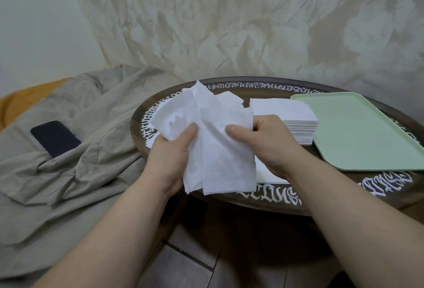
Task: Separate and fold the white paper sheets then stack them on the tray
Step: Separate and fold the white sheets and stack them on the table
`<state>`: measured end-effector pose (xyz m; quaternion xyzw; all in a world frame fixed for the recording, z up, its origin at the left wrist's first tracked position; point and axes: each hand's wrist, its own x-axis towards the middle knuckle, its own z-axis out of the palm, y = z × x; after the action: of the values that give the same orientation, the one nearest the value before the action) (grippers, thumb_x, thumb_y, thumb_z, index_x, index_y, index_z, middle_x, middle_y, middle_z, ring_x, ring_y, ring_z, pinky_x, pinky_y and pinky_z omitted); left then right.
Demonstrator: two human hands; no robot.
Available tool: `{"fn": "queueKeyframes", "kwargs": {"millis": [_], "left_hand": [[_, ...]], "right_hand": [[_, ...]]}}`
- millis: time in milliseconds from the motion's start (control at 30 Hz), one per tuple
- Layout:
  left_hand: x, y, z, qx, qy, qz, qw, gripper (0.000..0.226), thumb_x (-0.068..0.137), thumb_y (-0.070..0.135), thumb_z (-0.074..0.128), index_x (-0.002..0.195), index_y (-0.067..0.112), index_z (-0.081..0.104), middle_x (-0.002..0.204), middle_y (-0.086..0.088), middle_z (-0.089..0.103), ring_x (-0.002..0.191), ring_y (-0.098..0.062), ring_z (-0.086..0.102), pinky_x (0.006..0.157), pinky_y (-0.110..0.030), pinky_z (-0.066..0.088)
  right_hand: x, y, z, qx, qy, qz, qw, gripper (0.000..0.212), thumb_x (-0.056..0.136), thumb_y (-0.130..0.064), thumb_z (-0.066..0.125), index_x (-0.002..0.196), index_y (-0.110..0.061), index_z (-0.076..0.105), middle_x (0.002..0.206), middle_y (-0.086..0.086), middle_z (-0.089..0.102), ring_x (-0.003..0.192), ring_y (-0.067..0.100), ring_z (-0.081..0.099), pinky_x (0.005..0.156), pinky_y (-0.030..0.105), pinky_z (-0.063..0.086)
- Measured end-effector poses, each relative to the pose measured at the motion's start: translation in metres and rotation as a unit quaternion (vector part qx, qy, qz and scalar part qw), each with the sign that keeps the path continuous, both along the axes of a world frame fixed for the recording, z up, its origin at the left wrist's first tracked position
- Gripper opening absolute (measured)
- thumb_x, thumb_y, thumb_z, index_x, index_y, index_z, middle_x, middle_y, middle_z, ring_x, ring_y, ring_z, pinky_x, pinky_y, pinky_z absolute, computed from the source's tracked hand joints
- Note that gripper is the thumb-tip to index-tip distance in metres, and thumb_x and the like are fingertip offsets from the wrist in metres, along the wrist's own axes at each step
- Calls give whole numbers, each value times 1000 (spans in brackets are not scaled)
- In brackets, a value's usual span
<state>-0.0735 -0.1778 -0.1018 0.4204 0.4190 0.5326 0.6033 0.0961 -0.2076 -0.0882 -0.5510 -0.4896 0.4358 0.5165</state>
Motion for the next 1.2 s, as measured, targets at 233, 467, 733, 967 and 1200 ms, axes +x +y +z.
{"fn": "queueKeyframes", "kwargs": {"millis": [233,467,733,967,1200], "left_hand": [[3,-2,1,4,-13,-18,1000,18,92,14,64,109,15,66,106,-3,75,98,-23,72,84,-42,56],[5,0,-1,0,-4,15,1000,20,89,5,66,108,11,66,109,-9,74,98,-27,72,86,-45,57],[2,2,0,2,-18,53,998,9,90,7,66,94,15,68,89,2,77,87,-21,74,77,-39,58],[-2,7,-1,10,1,117,993,10,90,9,67,98,16,68,99,0,76,95,-22,72,89,-47,57],[7,-3,2,47,25,30,998,15,91,5,66,103,13,68,101,-6,76,97,-25,72,85,-44,57]], "right_hand": [[-3,0,0,15,-23,-32,999,15,80,-16,76,83,-2,72,81,11,72,68,16,64,65,37,54],[-5,-2,1,35,-30,-49,998,28,85,-29,71,76,-3,67,73,10,65,65,18,58,61,37,49],[-4,1,3,74,-34,-133,988,30,85,0,52,81,-20,75,79,-4,72,67,5,57,65,24,47],[5,-1,17,219,-162,-336,901,41,82,-4,60,121,-18,58,106,-15,56,93,-5,47,82,-2,31],[-30,-10,11,141,-171,-74,972,61,81,-26,72,134,-33,41,93,-9,65,79,4,57,77,15,42]]}}
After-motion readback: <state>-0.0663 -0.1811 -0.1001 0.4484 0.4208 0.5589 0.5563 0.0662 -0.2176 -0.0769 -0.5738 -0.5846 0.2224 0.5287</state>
